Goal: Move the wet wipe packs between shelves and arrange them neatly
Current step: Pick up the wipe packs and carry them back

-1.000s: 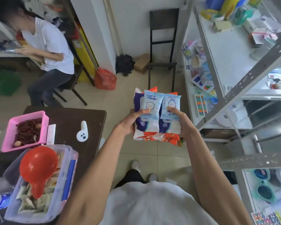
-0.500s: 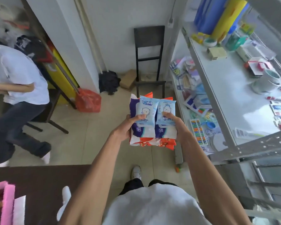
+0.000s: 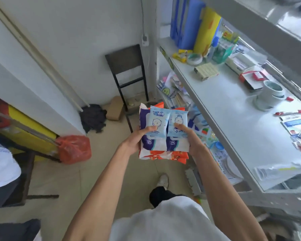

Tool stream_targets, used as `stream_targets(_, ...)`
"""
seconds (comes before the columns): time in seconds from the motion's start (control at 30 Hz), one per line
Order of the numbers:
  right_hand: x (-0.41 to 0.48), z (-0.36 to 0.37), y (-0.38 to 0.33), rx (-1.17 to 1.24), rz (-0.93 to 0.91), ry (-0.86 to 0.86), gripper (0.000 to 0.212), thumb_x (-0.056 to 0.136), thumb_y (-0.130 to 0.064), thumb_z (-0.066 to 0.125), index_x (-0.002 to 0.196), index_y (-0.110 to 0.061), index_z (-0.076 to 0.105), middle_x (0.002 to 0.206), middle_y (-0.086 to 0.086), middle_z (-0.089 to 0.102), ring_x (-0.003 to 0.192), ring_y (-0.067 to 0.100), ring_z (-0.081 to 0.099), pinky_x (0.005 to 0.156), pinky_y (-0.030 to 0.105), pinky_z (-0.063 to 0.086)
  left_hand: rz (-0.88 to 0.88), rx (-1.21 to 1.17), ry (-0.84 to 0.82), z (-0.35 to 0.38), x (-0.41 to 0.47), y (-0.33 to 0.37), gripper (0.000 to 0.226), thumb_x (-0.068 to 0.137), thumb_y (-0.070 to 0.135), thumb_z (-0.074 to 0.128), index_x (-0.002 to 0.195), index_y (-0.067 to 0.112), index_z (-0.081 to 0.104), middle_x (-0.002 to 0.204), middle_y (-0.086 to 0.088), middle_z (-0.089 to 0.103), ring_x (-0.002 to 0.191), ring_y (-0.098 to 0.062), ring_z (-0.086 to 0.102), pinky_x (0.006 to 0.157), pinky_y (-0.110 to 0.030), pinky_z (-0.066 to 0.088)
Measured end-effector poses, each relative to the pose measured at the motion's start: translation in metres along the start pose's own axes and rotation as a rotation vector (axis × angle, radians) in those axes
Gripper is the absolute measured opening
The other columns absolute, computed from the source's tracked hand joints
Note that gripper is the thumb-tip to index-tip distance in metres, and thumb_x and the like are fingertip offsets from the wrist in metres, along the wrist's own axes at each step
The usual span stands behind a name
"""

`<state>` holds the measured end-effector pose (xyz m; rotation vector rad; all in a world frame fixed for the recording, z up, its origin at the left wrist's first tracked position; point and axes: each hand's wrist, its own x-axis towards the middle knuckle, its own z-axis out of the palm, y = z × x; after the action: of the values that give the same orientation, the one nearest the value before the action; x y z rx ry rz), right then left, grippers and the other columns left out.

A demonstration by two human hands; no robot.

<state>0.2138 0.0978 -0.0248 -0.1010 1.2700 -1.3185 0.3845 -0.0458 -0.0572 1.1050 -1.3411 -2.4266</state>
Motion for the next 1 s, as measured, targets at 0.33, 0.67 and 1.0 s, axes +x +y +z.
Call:
stream_targets(0.33, 0.072, -0.074, -0.091, 0.063, -0.169, 0.253, 0.023, 0.096, -0.033, 0.064, 0.114, -0.020, 0.067, 0.093, 0.007, 0.080, 0.074, 0.022, 0.077, 0.068, 0.036, 0.064, -0.070, 0.177, -0.247, 0.066, 0.158, 0.098, 0.073, 0.074, 0.030, 0.084, 0.141, 0.015, 0.060, 0.132, -0.016, 0.072, 0.120, -0.038, 0.068, 0.095, -0.050, 0.060)
stream_targets(0.67, 0.087, -0.163, -0.137, 0.261, -0.299, 0.605, 0.030, 0.094, -0.038, 0.067, 0.118, -0.020, 0.068, 0.119, 0.024, 0.074, 0.088, 0.031, 0.074, 0.077, 0.044, 0.062, -0.211, 0.465, -0.655, 0.185, 0.308, 0.134, 0.067, 0.082, 0.032, 0.079, 0.143, 0.015, 0.059, 0.133, -0.020, 0.070, 0.125, -0.044, 0.065, 0.097, -0.052, 0.059)
stream_targets(1.0, 0.115, -0.201, -0.145, 0.231, -0.255, 0.866, 0.059, 0.086, -0.059, 0.070, 0.128, -0.018, 0.063, 0.121, 0.020, 0.074, 0.104, 0.037, 0.075, 0.092, 0.051, 0.061, -0.309, 0.751, -0.786, 0.239, 0.373, 0.150, 0.041, 0.100, 0.035, 0.066, 0.136, 0.017, 0.058, 0.111, -0.007, 0.078, 0.094, -0.020, 0.078, 0.067, -0.028, 0.062)
